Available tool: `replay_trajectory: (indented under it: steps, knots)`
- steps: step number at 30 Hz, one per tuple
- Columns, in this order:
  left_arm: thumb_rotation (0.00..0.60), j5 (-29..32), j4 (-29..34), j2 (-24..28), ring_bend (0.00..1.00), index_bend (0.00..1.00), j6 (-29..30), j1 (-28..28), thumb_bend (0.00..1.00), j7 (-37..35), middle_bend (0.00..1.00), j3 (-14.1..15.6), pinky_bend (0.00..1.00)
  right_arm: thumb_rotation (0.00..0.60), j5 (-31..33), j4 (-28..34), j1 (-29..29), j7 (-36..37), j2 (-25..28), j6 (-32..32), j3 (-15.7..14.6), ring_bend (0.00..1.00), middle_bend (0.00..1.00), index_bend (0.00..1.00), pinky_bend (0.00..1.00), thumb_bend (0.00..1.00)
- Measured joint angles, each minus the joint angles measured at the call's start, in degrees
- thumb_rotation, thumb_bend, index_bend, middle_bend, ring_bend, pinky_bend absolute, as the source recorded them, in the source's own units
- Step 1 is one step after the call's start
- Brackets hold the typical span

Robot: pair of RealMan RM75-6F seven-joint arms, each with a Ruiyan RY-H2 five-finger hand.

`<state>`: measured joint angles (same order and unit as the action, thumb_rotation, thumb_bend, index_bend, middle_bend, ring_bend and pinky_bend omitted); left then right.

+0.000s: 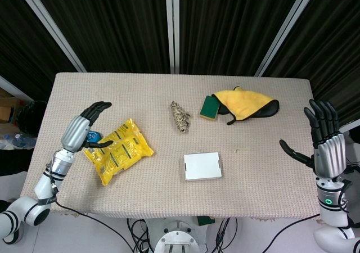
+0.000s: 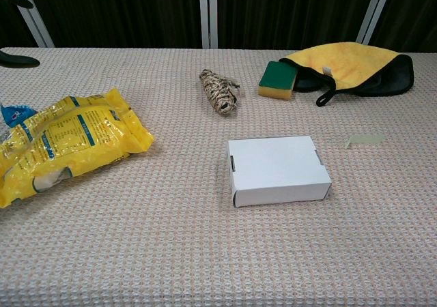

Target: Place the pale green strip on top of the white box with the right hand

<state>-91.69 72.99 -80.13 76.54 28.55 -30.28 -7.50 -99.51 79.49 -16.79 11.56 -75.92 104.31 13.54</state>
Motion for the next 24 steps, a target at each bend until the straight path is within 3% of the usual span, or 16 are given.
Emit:
replay_trajectory:
  steps: [15, 20, 24]
  knots:
    - [0.600, 0.30, 1.19, 0.66, 0.10, 0.12, 0.69, 0.39, 0.00, 2.65, 0.12, 0.44, 0.19, 0.586, 0.56, 0.63, 0.36, -0.94, 0.99, -1.59, -1.55, 0.00, 0.02, 0.00, 0.00, 0.16]
    - [0.600, 0.94, 1.75, 1.87, 0.09, 0.14, 1.66, -0.42, 0.00, 6.67, 0.12, 0.36, 0.19, 0.586, 2.12, 3.53, 0.40, -4.94, 3.45, -8.11, -3.70, 0.00, 0.03, 0.08, 0.00, 0.17]
    - [0.600, 2.29, 4.11, 4.33, 0.09, 0.14, 1.17, -1.37, 0.00, 11.66, 0.12, 0.70, 0.18, 0.587, 6.01, 7.40, -0.02, -12.02, 5.92, -17.57, -5.57, 0.00, 0.02, 0.13, 0.00, 0.18]
